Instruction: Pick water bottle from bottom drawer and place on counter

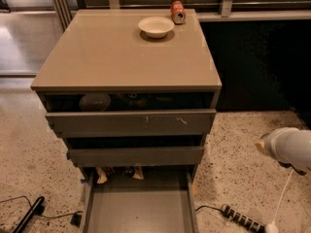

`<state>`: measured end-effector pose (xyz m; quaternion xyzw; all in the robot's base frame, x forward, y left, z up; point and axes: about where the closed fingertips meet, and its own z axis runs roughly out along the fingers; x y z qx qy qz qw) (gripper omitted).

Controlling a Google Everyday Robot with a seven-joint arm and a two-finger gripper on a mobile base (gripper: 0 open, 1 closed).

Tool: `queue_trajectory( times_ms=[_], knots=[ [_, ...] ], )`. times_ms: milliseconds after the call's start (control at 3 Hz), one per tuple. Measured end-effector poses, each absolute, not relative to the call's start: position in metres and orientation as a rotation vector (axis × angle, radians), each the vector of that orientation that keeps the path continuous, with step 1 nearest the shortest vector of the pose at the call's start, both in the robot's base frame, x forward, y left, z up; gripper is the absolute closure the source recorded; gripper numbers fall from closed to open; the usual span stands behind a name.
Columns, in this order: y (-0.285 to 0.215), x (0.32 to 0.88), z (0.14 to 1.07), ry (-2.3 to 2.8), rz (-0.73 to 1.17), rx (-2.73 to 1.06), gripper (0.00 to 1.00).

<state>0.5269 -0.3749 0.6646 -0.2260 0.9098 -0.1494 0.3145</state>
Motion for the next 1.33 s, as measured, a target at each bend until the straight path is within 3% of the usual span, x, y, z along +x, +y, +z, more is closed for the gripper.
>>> queue_trajectory(
  times_ms=[333,1000,1333],
  knots=[
    [-0.359,0.539,0.713,2.256,-0.388,-0.659,1.0],
    [-0.349,0.487,0.811,2.053,-0.406,-0.676,1.0],
    [-0.327,0.491,0.817,2.031,-0.394,-0.711,1.0]
  ],
)
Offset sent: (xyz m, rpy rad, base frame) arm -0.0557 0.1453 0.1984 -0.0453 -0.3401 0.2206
